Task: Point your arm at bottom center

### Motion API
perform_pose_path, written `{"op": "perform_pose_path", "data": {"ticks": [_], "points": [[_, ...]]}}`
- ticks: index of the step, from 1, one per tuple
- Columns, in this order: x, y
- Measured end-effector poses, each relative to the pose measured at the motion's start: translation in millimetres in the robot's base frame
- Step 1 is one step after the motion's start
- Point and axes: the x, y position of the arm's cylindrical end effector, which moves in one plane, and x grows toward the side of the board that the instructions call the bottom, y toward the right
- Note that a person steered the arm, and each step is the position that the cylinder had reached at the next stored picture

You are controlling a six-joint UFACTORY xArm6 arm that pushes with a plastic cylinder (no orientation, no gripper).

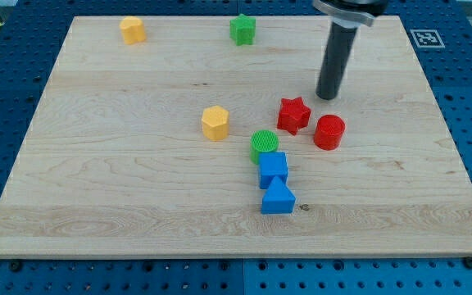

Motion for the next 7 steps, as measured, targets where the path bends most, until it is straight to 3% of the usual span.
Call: {"op": "perform_pose_path", "data": {"ticks": [3,4,7], "points": [[101.9,73.6],[108.3,73.7],[210.6,74.8]]}}
